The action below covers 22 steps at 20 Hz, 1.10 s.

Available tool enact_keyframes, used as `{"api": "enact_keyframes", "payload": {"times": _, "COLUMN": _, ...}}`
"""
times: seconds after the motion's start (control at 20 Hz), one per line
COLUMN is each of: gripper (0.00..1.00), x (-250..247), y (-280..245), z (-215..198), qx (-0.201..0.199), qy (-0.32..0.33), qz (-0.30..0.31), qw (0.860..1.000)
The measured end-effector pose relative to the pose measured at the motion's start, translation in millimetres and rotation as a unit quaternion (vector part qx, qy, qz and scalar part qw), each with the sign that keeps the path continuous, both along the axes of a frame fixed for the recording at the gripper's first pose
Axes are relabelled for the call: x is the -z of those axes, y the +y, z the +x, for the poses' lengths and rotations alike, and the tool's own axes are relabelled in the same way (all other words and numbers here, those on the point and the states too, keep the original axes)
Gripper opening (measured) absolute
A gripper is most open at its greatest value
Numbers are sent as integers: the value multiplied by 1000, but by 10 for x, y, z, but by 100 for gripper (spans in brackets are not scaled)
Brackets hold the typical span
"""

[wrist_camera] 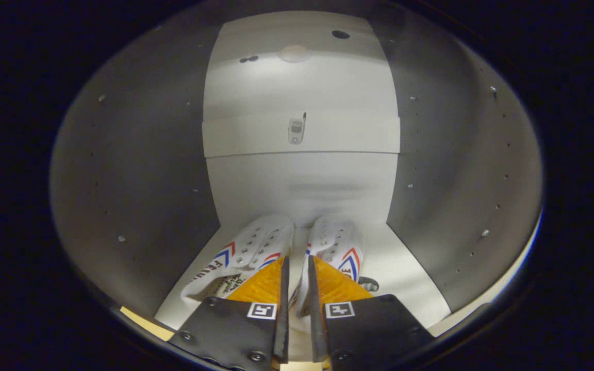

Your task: Open the shoe cabinet door, grab the shoes and put them into the shoe cabinet, then close the shoe cabinet door.

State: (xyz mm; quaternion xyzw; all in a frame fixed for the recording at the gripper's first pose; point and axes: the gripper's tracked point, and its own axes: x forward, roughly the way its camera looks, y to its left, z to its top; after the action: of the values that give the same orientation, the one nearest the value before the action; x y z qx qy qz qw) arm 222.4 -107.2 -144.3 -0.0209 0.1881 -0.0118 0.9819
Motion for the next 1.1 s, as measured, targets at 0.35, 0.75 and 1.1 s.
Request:
{"api": "enact_keyframes", "payload": {"times": 0.35, "gripper": 20, "x": -364, "y": 290, "z": -629, "qx": -4, "qy": -41, "qz": -4, "qw": 999}}
{"api": "enact_keyframes", "payload": {"times": 0.75, "gripper": 20, "x": -1084, "y": 350, "z": -1539, "qx": 30, "qy": -126, "qz": -4, "qw": 992}}
{"api": "enact_keyframes", "payload": {"times": 1.1, "gripper": 19, "x": -1612, "y": 121, "z": -2315, "qx": 70, "qy": -181, "qz": -11, "qw": 981}}
